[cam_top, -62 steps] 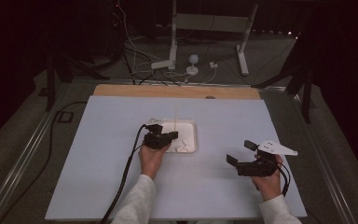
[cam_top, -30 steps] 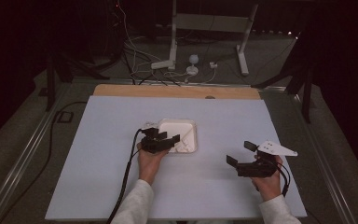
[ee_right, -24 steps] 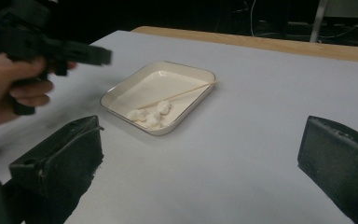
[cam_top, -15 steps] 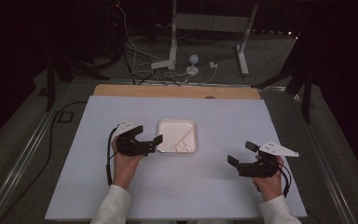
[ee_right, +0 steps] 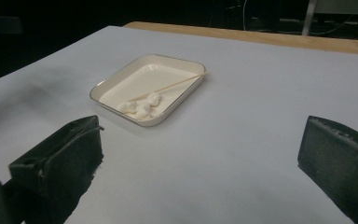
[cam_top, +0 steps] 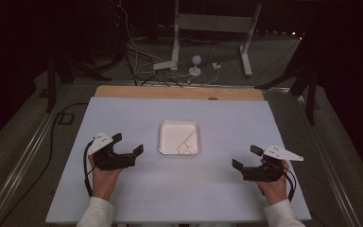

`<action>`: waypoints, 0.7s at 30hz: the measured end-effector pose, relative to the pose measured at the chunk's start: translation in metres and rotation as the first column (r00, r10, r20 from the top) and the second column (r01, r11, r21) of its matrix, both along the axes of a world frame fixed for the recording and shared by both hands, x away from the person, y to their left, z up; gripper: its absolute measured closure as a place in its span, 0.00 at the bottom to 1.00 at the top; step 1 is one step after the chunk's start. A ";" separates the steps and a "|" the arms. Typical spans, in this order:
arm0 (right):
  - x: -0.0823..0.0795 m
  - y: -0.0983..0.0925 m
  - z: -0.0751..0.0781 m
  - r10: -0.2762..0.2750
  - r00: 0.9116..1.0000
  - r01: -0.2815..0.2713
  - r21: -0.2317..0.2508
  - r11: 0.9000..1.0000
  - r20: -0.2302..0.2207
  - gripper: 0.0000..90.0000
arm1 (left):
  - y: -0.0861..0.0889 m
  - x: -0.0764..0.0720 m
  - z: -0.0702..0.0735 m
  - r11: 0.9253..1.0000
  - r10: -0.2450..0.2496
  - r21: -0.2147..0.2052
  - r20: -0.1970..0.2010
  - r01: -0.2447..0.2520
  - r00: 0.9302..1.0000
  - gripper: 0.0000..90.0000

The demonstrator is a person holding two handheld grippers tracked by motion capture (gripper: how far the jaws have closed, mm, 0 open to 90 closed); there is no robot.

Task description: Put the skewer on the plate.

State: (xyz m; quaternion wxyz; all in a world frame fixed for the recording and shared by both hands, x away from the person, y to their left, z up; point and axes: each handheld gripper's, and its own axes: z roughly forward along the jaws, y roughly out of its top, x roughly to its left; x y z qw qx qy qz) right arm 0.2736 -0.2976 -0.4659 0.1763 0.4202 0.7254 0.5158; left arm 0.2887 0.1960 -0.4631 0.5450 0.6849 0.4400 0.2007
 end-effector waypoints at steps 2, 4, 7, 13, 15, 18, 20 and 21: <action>0.000 -0.001 -0.001 -0.005 1.000 0.005 -0.003 1.000 0.003 0.00 | 0.004 -0.004 -0.001 1.000 0.005 0.009 0.009 -0.005 1.000 0.01; -0.001 -0.003 -0.001 -0.007 1.000 0.007 -0.004 1.000 0.006 0.00 | 0.008 -0.008 -0.002 1.000 0.009 0.020 0.010 -0.009 1.000 0.01; -0.002 -0.005 -0.002 -0.016 1.000 0.016 -0.004 1.000 0.012 0.00 | 0.014 -0.015 -0.005 0.999 0.026 0.019 0.021 -0.026 0.999 0.01; -0.003 -0.010 -0.004 -0.020 0.999 0.020 0.001 1.000 0.027 0.00 | 0.028 -0.023 -0.008 0.998 0.063 0.005 0.040 -0.063 0.997 0.01; -0.004 -0.011 -0.004 -0.020 0.999 0.021 -0.001 1.000 0.034 0.00 | 0.031 -0.025 -0.007 0.998 0.066 0.005 0.049 -0.067 0.997 0.01; -0.004 -0.012 -0.005 -0.021 0.999 0.021 0.001 1.000 0.046 0.00 | 0.034 -0.028 -0.006 0.997 0.068 0.023 0.064 -0.070 0.996 0.01; -0.004 -0.013 -0.006 -0.020 0.999 0.020 0.001 1.000 0.048 0.00 | 0.035 -0.031 -0.005 0.997 0.069 0.033 0.072 -0.071 0.995 0.01; -0.004 -0.013 -0.006 -0.020 0.999 0.020 -0.001 1.000 0.047 0.00 | 0.035 -0.031 -0.005 0.997 0.067 0.040 0.074 -0.070 0.995 0.01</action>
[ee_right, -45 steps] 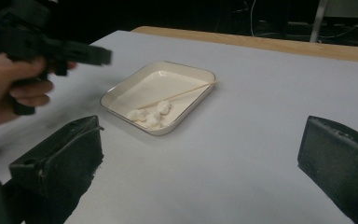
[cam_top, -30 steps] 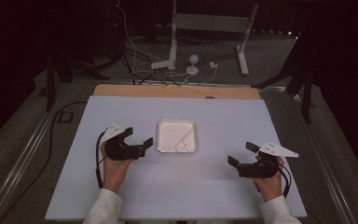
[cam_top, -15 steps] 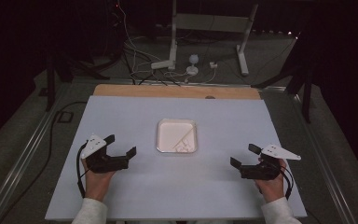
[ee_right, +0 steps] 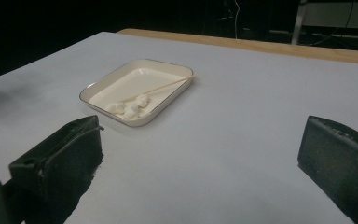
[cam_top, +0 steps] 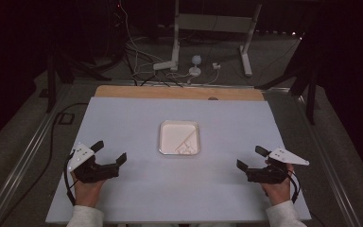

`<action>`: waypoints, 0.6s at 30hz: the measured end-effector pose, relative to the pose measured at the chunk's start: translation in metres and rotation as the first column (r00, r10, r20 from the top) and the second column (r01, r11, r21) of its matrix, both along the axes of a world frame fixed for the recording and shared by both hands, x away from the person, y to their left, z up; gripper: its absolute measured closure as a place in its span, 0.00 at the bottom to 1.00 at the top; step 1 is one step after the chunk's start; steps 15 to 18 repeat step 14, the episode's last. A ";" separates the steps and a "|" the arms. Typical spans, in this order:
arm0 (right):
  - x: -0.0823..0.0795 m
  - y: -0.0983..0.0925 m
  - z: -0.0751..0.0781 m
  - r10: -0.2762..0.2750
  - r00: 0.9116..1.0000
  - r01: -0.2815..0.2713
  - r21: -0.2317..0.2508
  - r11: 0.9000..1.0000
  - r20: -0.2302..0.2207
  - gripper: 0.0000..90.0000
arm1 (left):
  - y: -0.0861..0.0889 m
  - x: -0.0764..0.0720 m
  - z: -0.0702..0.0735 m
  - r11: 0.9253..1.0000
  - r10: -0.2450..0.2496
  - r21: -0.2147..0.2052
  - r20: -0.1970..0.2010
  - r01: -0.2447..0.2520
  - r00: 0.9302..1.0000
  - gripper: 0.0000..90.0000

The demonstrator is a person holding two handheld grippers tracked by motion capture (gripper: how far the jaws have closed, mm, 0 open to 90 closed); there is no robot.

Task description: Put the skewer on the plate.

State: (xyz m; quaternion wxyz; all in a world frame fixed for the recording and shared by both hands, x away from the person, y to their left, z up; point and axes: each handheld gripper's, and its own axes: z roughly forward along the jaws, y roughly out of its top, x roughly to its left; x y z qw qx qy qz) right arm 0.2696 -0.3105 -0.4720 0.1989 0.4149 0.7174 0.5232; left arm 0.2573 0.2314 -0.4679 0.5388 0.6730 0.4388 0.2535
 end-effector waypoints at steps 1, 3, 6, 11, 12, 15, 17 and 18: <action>0.000 0.000 0.000 0.000 1.000 0.000 -0.002 1.000 0.002 0.00 | 0.000 -0.001 0.000 1.000 0.001 0.008 0.000 -0.001 1.000 0.01; 0.000 0.000 -0.001 -0.001 1.000 0.001 -0.008 1.000 0.008 0.00 | 0.001 -0.002 0.001 1.000 0.002 0.015 0.005 -0.002 1.000 0.01; -0.001 -0.001 -0.001 -0.004 1.000 0.004 -0.017 1.000 0.015 0.00 | 0.001 -0.003 0.002 1.000 0.001 0.022 0.007 -0.002 1.000 0.01; 0.000 -0.003 -0.003 -0.013 1.000 0.014 -0.020 1.000 0.012 0.00 | 0.001 -0.001 0.001 1.000 0.005 0.022 -0.004 -0.005 1.000 0.01; 0.000 -0.003 -0.003 -0.013 1.000 0.013 -0.019 1.000 0.012 0.00 | 0.001 0.000 0.001 1.000 0.005 0.021 -0.005 -0.005 1.000 0.01; 0.001 -0.003 -0.004 -0.013 1.000 0.014 -0.023 1.000 0.012 0.00 | 0.002 0.000 0.001 1.000 0.006 0.026 -0.011 -0.006 1.000 0.01; 0.001 -0.003 -0.004 -0.013 1.000 0.014 -0.023 1.000 0.012 0.00 | 0.002 0.000 0.001 1.000 0.006 0.026 -0.011 -0.006 1.000 0.01; 0.001 -0.003 -0.004 -0.013 1.000 0.014 -0.023 1.000 0.012 0.00 | 0.002 0.000 0.001 1.000 0.006 0.026 -0.011 -0.006 1.000 0.01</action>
